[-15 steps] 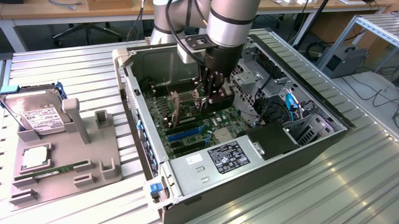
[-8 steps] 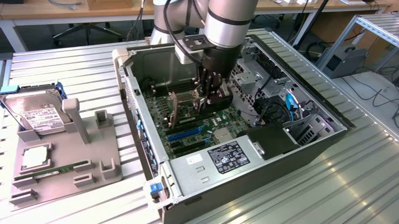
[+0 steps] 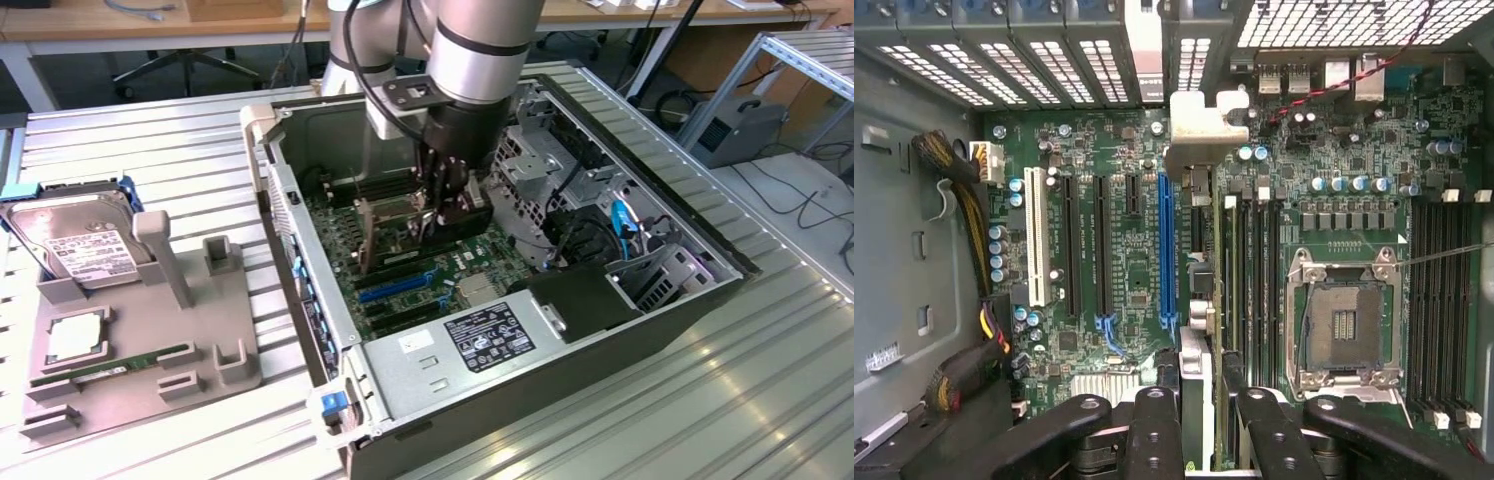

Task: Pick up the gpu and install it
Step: 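Insert the gpu into the slot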

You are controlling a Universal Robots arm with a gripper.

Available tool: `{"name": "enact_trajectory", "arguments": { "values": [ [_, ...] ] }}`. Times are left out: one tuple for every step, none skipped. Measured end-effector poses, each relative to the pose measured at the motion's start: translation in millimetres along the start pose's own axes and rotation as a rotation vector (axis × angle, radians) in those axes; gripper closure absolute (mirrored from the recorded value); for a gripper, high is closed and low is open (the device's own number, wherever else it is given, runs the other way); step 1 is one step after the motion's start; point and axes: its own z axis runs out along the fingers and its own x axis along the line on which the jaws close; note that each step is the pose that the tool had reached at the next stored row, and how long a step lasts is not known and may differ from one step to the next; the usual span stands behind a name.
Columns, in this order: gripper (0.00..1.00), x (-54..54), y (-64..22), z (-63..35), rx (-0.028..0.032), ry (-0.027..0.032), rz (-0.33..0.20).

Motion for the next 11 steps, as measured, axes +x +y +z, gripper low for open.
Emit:
{"name": "enact_trajectory", "arguments": {
  "values": [
    [0.73, 0.0, 0.9, 0.1, -0.0001, 0.0, 0.0],
    [0.73, 0.1, 1.8, 0.2, 0.0, 0.0, 0.0],
    [0.73, 0.1, 2.5, 0.3, 0.0, 0.0, 0.0],
    [0.73, 0.1, 3.2, 0.4, 0.0, 0.0, 0.0],
    [0.73, 0.2, 3.9, 0.5, 0.0, 0.0001, 0.0],
    [0.73, 0.2, 4.6, 0.6, 0.0, 0.0, 0.0],
    [0.73, 0.2, 5.3, 0.8, 0.0, 0.0, 0.0],
    [0.73, 0.3, 6.1, 0.9, 0.0, 0.0, 0.0],
    [0.73, 0.3, 6.8, 1.0, 0.0, 0.0, 0.0],
    [0.73, 0.3, 7.4, 1.1, 0.0, 0.0, 0.0],
    [0.73, 0.3, 8.1, 1.3, 0.0, 0.0001, 0.0]
  ]
}}
